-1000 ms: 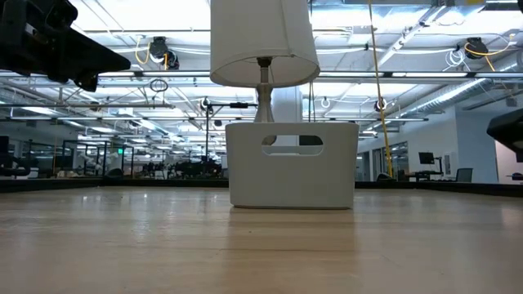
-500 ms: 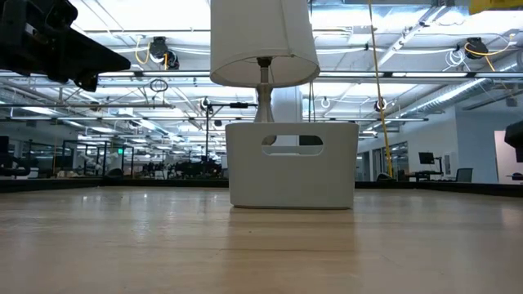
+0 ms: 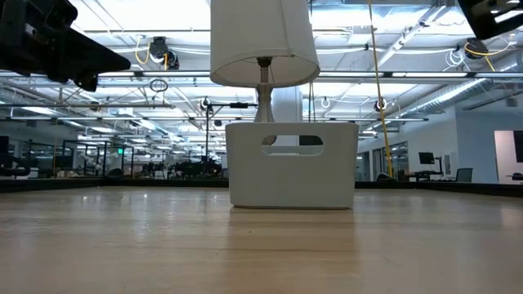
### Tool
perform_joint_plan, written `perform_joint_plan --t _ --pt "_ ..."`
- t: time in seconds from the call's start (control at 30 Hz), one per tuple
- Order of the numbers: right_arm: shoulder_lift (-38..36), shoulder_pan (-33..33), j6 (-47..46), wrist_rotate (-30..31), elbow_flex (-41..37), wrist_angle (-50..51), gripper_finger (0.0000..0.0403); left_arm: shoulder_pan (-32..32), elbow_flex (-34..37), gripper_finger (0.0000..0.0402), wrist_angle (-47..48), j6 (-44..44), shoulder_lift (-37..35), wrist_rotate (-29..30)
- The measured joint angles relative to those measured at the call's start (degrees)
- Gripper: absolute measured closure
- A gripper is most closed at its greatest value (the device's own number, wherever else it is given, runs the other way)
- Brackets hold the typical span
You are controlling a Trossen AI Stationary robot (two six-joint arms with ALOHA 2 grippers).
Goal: Pick and place rubber bands into bin
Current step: Put the green rubber band into the gray bin
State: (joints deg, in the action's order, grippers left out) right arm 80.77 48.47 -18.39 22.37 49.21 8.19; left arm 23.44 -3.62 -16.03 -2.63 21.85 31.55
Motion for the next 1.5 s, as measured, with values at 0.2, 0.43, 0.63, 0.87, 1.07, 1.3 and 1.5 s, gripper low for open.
perform_joint_plan --t 0.2,0.43,0.63,0.87,1.07,1.3,1.5 --pt "1.78 -0.09 -4.79 -3.92 -0.11 1.87 0.0395 0.0 0.0 0.0369 0.43 0.1 0.0 0.0" --pt "6.47 -0.09 -12.7 -8.17 -0.11 5.31 0.0297 0.0 0.0 0.0369 0.88 0.16 0.01 0.0" --pt "10.13 0.06 -9.96 -9.41 -0.11 7.55 0.0215 0.0 0.0 0.0369 0.88 0.43 0.02 0.0" --pt "14.52 0.02 -5.63 -12.02 -0.11 8.0 0.0191 0.0 0.0 0.0369 0.92 0.39 0.02 0.0" --pt "16.97 0.02 -5.19 -11.86 0.17 7.24 0.0211 0.0 0.0 0.0369 0.9 0.37 0.0 0.02" --pt "17.11 0.02 -4.51 -11.92 0.07 5.81 0.0245 0.0 0.0 0.0369 0.92 0.37 0.0 0.0" --pt "17.17 0.02 -4.83 -11.85 0.02 5.87 0.0311 0.0 0.0 0.0369 0.92 0.37 0.02 0.0"
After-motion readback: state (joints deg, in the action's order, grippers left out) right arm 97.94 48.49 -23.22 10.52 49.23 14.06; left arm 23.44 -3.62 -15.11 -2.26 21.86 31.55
